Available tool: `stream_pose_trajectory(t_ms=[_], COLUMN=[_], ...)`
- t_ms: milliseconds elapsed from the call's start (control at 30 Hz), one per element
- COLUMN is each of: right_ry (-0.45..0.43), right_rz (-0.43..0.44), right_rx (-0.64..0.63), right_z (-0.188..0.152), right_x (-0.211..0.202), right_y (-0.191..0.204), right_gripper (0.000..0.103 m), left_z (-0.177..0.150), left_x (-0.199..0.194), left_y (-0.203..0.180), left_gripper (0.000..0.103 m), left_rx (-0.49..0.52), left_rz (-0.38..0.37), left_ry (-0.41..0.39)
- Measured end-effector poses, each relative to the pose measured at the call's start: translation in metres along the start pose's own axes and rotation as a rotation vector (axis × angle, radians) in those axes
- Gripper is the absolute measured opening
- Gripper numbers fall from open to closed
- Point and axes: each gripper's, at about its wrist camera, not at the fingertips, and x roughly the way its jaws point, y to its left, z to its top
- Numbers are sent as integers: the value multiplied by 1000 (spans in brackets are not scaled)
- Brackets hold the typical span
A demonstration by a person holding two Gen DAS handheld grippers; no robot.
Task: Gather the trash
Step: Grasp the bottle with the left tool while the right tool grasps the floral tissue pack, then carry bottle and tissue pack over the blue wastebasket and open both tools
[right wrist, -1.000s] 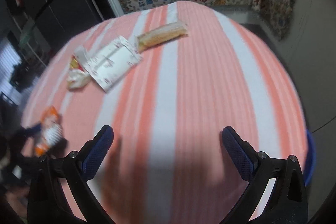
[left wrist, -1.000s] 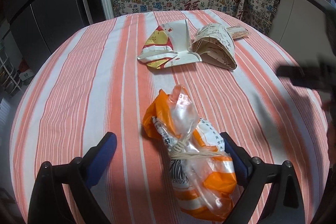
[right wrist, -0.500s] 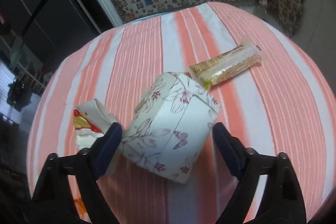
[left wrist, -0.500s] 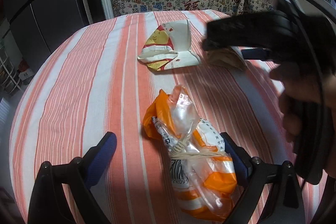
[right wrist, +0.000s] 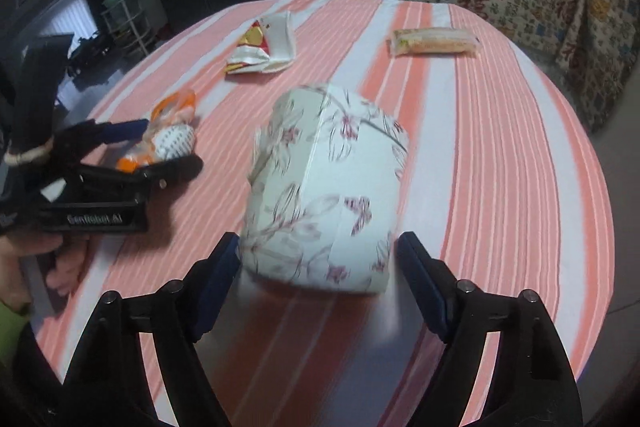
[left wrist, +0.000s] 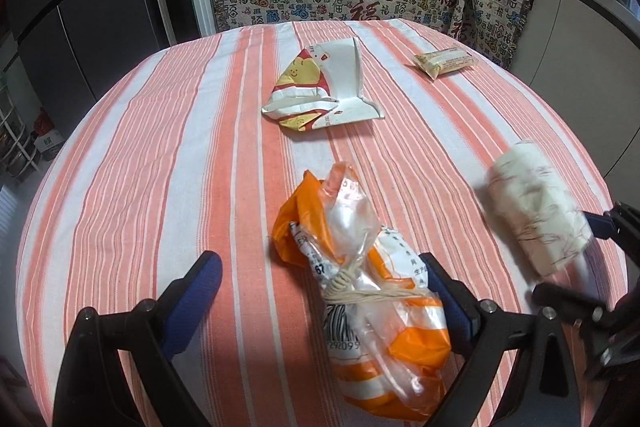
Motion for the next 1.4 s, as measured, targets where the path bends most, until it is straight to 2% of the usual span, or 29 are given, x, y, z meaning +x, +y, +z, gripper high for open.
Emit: stream_pose_trajectory(t_ms=[67, 133, 333, 467, 533, 700, 733, 800, 867, 900, 933, 1000, 1033, 1100, 1267, 1400], right_ry=[-9, -2, 59, 47, 40, 144, 162, 190, 203, 209, 214, 183, 162, 144, 163, 142], right_rz=[-40, -39, -21, 43, 38, 25, 27, 51, 65, 65, 54, 48, 46, 43, 51, 66], right_rx=[-24, -17, 1, 117, 149, 199, 201, 214, 221, 220, 218, 212, 199, 179, 165, 182], right_z=[-8, -14, -20, -2, 14, 51, 55, 60, 61, 61, 60, 59, 59, 59, 50, 40], right_x=[-1, -4, -16, -33, -37, -11, -4, 6, 13, 15, 16, 6, -1, -17, -29, -42], right_y=[7, 7, -5, -20, -23, -24, -22, -18, -15, -15, -15, -13, -12, -10, -13, -21], right_gripper=[90, 97, 98, 99, 99, 99, 99, 99, 96, 89, 69, 61, 53, 47, 47, 47], left_z=[-3, -9, -25, -22, -13, 0, 0, -2, -4, -5, -5, -6, -6, -7, -10, -16], left_x=[-4, -9, -25, -38, -40, -25, -22, -21, -20, -21, -23, -28, -31, -38, -50, -59], left_y=[4, 9, 24, 15, 6, 0, 0, -1, 1, 2, 3, 6, 7, 5, -12, -26], left_gripper=[99, 99, 98, 98, 98, 96, 95, 82, 57, 51, 45, 45, 44, 44, 44, 44], left_rx=[17, 44, 71, 58, 68, 69, 67, 71, 67, 61, 58, 54, 55, 54, 62, 68], left_rz=[-35, -59, -68, -144, -141, -99, -89, -83, -80, -87, -89, -98, -104, -115, -160, -201], left_ry=[1, 3, 26, -5, -13, 50, 59, 67, 80, 79, 76, 62, 54, 39, 22, 24])
